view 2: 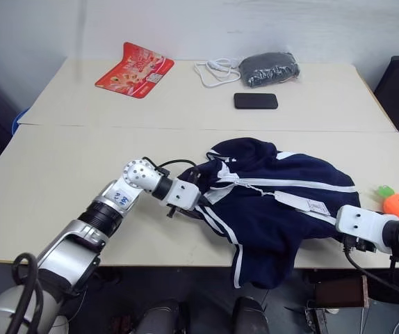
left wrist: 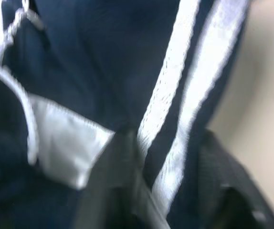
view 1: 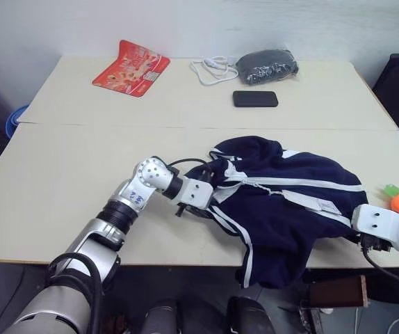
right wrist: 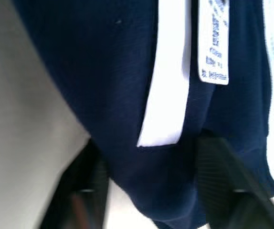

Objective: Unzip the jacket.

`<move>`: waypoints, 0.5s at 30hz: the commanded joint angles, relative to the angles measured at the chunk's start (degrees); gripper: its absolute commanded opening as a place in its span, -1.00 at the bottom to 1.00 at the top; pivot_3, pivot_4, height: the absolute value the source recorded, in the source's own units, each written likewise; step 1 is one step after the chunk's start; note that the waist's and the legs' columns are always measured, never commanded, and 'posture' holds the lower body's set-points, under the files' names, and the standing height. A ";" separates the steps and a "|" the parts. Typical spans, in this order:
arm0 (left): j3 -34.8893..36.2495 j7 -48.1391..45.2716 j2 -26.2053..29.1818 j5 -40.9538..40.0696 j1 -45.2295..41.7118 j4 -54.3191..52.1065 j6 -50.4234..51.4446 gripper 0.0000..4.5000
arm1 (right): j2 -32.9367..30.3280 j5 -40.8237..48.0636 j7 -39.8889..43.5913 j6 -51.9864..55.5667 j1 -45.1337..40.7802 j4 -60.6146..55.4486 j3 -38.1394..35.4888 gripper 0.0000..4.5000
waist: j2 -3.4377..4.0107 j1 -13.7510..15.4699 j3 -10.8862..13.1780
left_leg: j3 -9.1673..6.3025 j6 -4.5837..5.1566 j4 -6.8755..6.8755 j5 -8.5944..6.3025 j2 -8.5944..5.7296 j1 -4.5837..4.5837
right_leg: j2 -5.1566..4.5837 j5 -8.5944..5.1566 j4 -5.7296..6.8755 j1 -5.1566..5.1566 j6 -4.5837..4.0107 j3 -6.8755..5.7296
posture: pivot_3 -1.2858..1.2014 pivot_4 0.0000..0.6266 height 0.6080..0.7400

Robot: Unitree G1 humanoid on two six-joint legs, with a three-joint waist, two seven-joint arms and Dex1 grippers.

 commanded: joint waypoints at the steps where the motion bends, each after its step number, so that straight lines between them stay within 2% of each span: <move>1: 1.58 -1.03 3.34 -0.96 2.95 -4.68 1.23 -0.99 | -2.26 -0.60 0.49 -2.24 -1.34 2.24 -0.19 -0.64 | 0.00 0.02 0.00 | 0.00 0.00 -0.01 0.00 0.01 0.00 | 0.00 0.00 0.00 -0.01 0.00 0.00 | 0.03 -0.52 1.00; 3: 2.58 -1.32 6.18 -1.50 5.79 -8.22 3.09 -1.00 | -2.81 -0.81 1.01 -3.99 -2.82 3.42 0.74 -0.91 | 0.00 -0.10 0.00 | 0.01 0.00 0.00 0.00 0.02 0.00 | 0.00 0.00 0.00 -0.01 0.00 0.00 | 0.03 -0.52 1.00; 4: 3.08 -1.31 7.76 -1.59 7.33 -10.14 4.32 -1.00 | -3.11 -1.39 1.01 -5.05 -3.70 4.00 1.36 -0.98 | 0.00 -0.39 0.00 | 0.00 0.00 0.00 0.00 0.02 0.01 | 0.00 0.00 0.01 -0.01 0.00 0.01 | 0.03 -0.52 1.00; 10: 7.65 -0.39 16.46 -4.26 16.12 -21.89 11.63 -1.00 | -3.09 -1.30 2.78 -9.14 -9.10 5.42 5.83 -0.98 | 0.02 -1.50 -0.01 | 0.00 -0.04 -0.06 0.02 0.09 0.04 | 0.03 -0.01 0.04 -0.02 -0.01 0.00 | 0.03 -0.52 1.00; 15: 13.50 1.64 24.05 -7.79 26.09 -34.52 19.27 -1.00 | -2.02 1.89 6.37 -8.77 -11.07 -0.61 9.31 -0.98 | 0.02 -1.60 -0.01 | -0.12 -0.07 -0.09 0.02 0.21 0.07 | 0.07 -0.03 0.07 -0.08 -0.04 0.05 | 0.03 -0.52 1.00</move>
